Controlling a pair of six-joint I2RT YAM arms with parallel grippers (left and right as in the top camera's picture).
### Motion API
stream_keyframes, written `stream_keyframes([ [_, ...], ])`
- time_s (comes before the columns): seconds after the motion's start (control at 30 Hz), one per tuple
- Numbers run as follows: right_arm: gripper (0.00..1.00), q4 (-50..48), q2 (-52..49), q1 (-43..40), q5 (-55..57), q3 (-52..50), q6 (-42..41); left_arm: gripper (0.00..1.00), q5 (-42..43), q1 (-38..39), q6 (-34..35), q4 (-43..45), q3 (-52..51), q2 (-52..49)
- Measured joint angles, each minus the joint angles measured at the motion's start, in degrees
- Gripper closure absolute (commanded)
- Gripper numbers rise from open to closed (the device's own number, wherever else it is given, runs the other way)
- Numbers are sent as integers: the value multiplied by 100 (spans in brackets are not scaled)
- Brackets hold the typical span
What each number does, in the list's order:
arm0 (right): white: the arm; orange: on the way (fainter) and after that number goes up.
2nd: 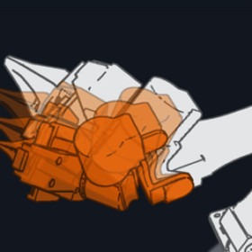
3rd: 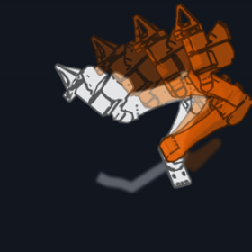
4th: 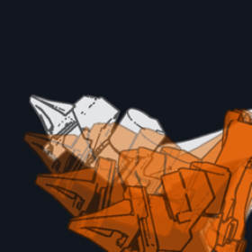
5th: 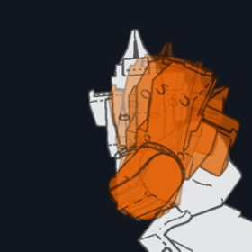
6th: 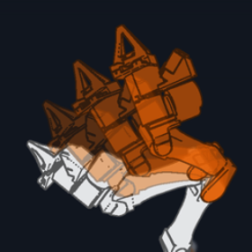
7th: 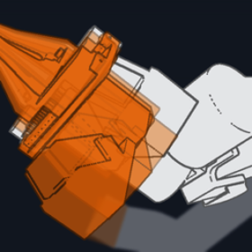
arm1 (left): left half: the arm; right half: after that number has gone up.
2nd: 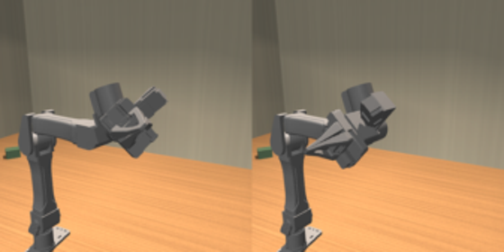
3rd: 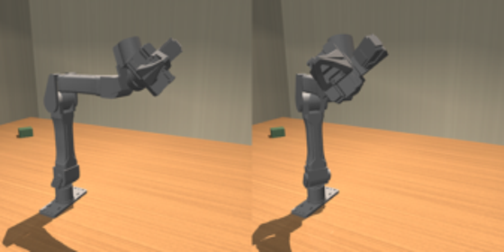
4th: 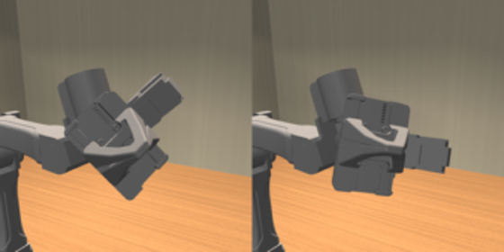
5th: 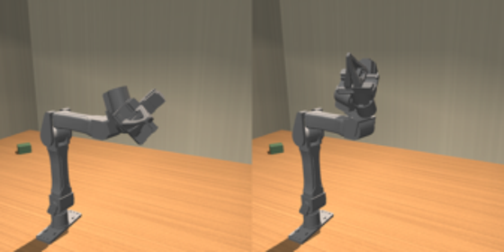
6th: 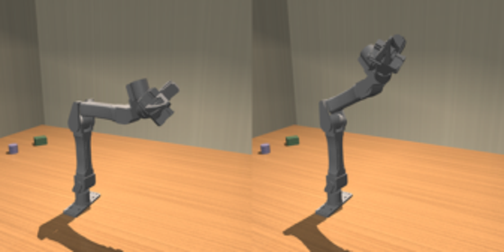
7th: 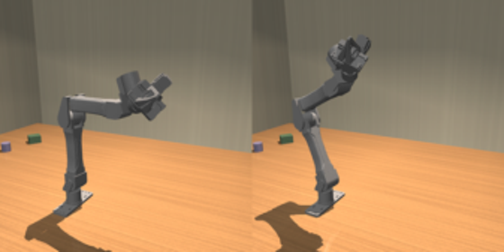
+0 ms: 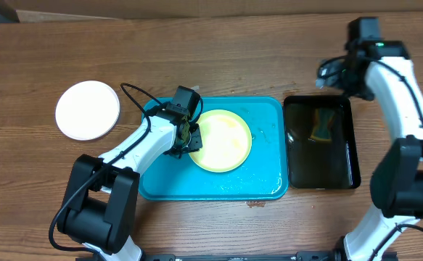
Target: Clean dirty plates on tray and stack at the side
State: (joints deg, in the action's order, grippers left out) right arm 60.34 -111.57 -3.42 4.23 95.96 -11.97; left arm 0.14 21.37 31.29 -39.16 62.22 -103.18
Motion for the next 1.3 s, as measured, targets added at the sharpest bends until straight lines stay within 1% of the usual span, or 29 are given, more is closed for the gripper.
stream_keyframes([
  [0.23, 0, -61, 20, -955, -35, 4, -2, 63, 0, 2, -2, 4, 0, 0],
  [0.33, 0, -48, 20, -1158, -37, 4, -2, 63, 0, 2, -2, 7, 0, 0],
  [0.5, 0, -50, 20, -1233, -39, 4, -2, 64, 0, 2, -4, 94, -13, 0],
  [0.6, 0, -50, 20, -1231, -42, 4, -2, 69, 0, 2, -7, 125, -33, 0],
  [0.87, 0, -50, 20, -1231, -42, 4, 0, 71, 0, 2, -11, 173, -81, 0],
  [0.9, 0, -52, 20, -1231, -39, 4, -2, 75, 0, 2, -11, 173, -101, -2],
  [0.93, 0, -55, 20, -1231, -39, 4, -2, 81, 0, 2, -9, 173, -109, -2],
  [0.97, 0, -50, 20, -1231, -39, 4, -2, 90, 2, 0, 2, 175, -114, -2],
  [1.0, 0, -50, 20, -1228, -39, 4, 0, 94, 4, 0, 2, 190, -116, -2],
  [1.03, 0, -48, 20, -1231, -42, 4, -2, 96, 4, 2, -2, 197, -116, -2],
  [1.2, 0, -52, 20, -1231, -44, 4, -2, 96, 87, 0, -129, 166, -63, -2],
  [1.3, 0, -52, 20, -1231, -42, 4, 0, 96, 111, 0, -299, -203, 232, -26],
])
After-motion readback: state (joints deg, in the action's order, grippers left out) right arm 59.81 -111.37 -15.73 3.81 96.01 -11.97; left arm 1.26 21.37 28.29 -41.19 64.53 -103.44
